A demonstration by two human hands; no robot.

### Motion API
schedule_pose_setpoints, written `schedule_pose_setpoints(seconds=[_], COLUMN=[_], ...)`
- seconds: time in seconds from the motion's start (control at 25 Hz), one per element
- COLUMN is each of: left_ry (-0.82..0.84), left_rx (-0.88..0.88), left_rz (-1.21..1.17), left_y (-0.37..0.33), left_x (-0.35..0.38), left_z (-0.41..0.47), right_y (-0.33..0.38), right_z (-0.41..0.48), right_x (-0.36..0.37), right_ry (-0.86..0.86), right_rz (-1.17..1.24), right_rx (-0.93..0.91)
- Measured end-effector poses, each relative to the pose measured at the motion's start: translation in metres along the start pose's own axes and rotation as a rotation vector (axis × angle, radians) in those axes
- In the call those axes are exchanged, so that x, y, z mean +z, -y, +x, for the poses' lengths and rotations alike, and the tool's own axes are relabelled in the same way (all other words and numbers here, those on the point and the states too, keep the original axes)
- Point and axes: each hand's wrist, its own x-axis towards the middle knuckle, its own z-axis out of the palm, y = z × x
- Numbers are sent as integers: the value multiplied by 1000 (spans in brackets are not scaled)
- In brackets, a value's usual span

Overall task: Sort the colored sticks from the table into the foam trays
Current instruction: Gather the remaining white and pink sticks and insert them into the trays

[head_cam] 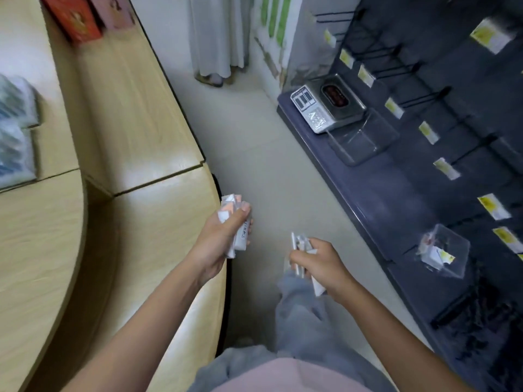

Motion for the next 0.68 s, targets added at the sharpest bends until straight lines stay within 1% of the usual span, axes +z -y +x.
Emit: schedule_pose_setpoints(seconds=[0.08,0.16,0.24,0.36,0.44,0.56,0.68], left_ry=[-57,-155,-269,-339,-401,-530,-665], left_rx=[14,19,-2,-35,-19,39,59], left_rz=[-14,-60,-134,-247,-350,-467,-446], left_y=[-15,-24,-37,-58,-78,-107,-141], left_x=[8,18,33,50,49,17,-34], left_z=[49,94,135,176,201,239,284], right_y=[25,57,104,179,233,303,353], right_z=[56,118,182,254,296,347,390], right_x=[-15,-32,-52,-59,-47,-8,45], right_ry=[36,79,136,198,286,426,501], right_rz=[-65,-149,-234,-298,-340,-401,-499], right_rx=[-6,-35,-78,-164,-222,-295,-312])
